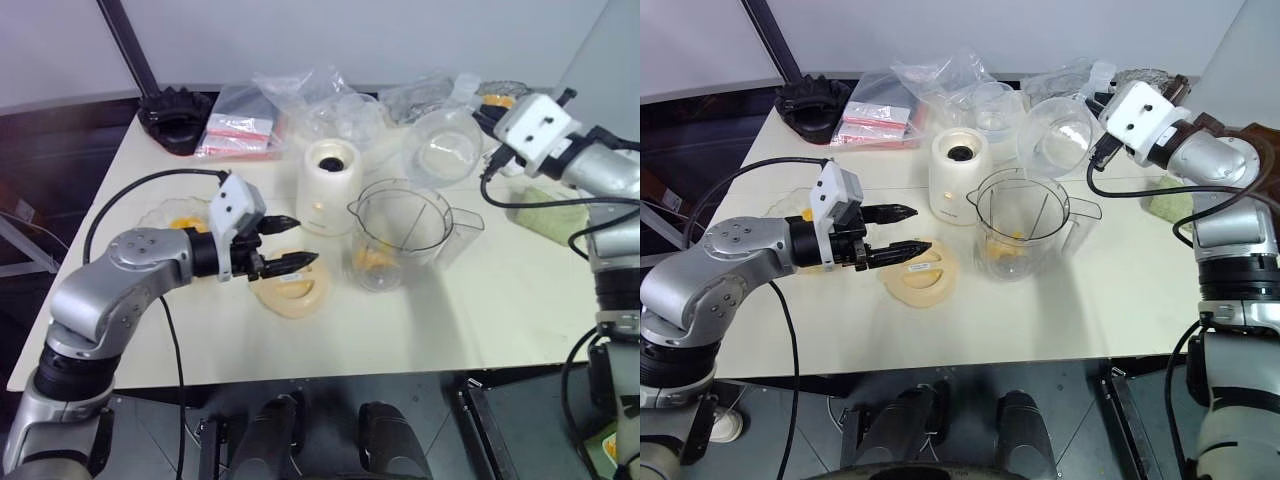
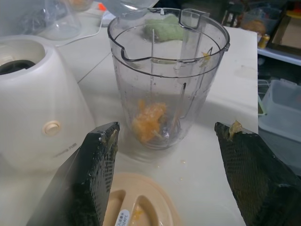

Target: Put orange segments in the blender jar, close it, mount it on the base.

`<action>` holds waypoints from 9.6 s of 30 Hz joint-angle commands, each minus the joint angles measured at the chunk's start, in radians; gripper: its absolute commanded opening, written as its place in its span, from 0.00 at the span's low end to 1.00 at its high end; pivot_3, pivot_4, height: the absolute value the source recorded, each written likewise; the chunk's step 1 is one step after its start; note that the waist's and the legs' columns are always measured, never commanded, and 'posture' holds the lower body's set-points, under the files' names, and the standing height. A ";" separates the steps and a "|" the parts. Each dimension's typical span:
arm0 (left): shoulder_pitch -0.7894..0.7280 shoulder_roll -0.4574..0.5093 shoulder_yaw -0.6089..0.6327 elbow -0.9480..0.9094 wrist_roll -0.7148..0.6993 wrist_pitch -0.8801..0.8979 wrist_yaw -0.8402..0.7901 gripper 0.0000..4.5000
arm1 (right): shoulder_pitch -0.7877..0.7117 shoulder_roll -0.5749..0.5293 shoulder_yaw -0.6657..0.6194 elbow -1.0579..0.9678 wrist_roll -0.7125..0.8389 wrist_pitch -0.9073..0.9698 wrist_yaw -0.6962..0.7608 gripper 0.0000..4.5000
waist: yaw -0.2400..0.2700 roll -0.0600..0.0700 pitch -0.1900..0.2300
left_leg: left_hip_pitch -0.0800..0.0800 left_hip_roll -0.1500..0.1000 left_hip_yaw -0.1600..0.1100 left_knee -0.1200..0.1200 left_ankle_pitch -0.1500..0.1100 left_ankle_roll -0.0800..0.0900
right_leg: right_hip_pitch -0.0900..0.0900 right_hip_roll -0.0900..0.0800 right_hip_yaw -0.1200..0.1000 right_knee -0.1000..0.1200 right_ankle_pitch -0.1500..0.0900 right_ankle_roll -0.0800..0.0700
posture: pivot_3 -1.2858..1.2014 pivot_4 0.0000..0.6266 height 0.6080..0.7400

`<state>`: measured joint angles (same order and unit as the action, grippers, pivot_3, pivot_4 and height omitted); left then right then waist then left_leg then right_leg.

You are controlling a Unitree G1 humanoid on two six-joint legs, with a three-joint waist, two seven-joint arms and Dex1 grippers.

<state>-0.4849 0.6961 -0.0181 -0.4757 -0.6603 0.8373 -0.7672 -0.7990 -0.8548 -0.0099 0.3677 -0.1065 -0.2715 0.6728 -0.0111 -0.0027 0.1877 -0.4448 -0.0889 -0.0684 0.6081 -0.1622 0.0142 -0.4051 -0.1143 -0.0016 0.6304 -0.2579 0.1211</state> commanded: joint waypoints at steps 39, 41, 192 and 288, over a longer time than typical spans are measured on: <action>0.001 -0.011 -0.012 -0.004 0.052 -0.050 -0.035 0.76 | -0.052 -0.057 0.061 0.021 -0.216 -0.270 -0.083 0.01 | -0.002 0.000 0.000 | 0.001 0.000 0.000 0.000 0.001 0.001 | 0.001 0.001 0.001 0.001 0.000 0.000 | 0.52 0.24 1.00; 0.001 -0.011 -0.013 -0.003 0.054 -0.053 -0.035 0.76 | -0.050 -0.059 0.063 0.015 -0.219 -0.279 -0.082 0.01 | -0.002 0.000 0.000 | 0.002 0.000 0.000 0.000 0.001 0.001 | 0.001 0.001 0.001 0.001 0.000 0.000 | 0.52 0.24 1.00; -0.343 -0.315 -0.387 1.181 0.758 -0.744 -0.440 0.76 | 1.064 -0.097 -0.556 -1.251 1.274 1.043 -0.426 0.99 | 0.052 -0.006 0.000 | -0.002 0.001 0.000 0.006 -0.006 0.008 | 0.007 -0.008 -0.004 -0.005 -0.006 0.000 | 0.52 0.24 1.00; -1.073 -0.759 -0.179 1.804 0.853 -0.886 -0.608 0.06 | 0.953 0.411 -0.295 -0.870 0.402 0.777 -0.491 1.00 | 0.049 -0.008 0.001 | 0.002 -0.001 0.005 0.017 -0.008 0.012 | 0.011 -0.004 -0.003 0.001 -0.002 0.015 | 0.52 0.24 1.00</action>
<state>-1.5802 -0.0441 -0.1836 1.3161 0.1742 -0.0488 -1.3851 0.1809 -0.4514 -0.3112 -0.5206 0.3227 0.5479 0.1921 0.0378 -0.0108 0.1889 -0.4427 -0.0898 -0.0630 0.6259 -0.1706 0.0258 -0.3935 -0.1185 -0.0042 0.6317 -0.2599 0.1359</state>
